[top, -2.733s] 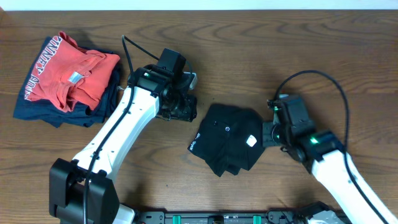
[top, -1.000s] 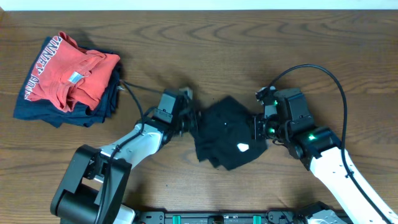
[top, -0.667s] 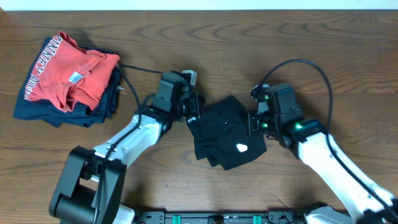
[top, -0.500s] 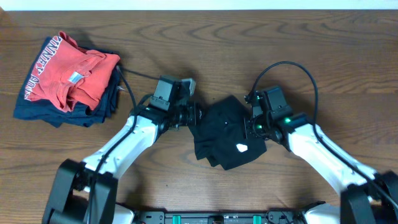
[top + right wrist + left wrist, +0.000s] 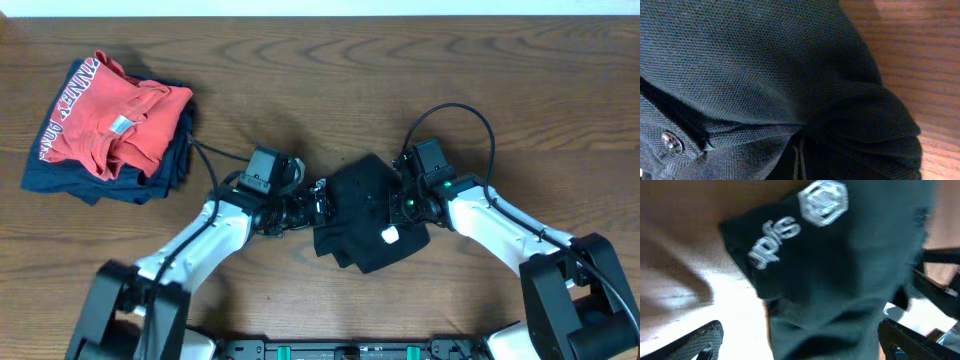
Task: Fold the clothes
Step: 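Lift the black bundle with the left gripper onto the top-left shirt stack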
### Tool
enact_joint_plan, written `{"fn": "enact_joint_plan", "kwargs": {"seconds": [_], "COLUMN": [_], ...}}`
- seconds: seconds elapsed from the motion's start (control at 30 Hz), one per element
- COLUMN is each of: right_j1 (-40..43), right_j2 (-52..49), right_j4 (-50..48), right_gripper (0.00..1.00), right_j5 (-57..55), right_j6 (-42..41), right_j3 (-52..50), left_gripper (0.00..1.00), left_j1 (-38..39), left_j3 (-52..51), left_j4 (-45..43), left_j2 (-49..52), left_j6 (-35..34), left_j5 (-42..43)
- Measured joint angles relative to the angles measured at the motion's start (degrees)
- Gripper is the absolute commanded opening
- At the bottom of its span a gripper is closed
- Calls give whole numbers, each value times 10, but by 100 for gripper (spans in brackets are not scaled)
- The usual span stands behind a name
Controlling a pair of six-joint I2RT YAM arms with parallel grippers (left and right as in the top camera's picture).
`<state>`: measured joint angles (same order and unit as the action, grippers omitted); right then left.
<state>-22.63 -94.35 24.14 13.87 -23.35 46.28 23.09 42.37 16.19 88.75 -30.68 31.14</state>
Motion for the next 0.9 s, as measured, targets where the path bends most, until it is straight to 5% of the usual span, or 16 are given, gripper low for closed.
{"fn": "enact_joint_plan", "kwargs": {"seconds": [0.33,0.37,0.47,0.6,0.9], "right_j1": [0,0,0,0,3], "right_j2": [-2,-2,-2,-2,51], "right_j4": [-3,-3,-3,-3,67], "right_gripper": [3,3,3,1,1], "right_j5": [5,5,5,7,-3], "right_j6": [-4,-4,-4,-3,4], "right_j3": [1,1,1,1,-1], "left_gripper": [98,90,42,11,6], "left_j1": [30,36,46,46,37], "left_j3": [9,12,16,8,10], "left_j4": [-158,-172,-192,-207,-164], "left_j2": [100,108,132,154,138], "left_j6": [-114,-127,-153,-168,-94], "left_j5": [117,124,132,133,135]}}
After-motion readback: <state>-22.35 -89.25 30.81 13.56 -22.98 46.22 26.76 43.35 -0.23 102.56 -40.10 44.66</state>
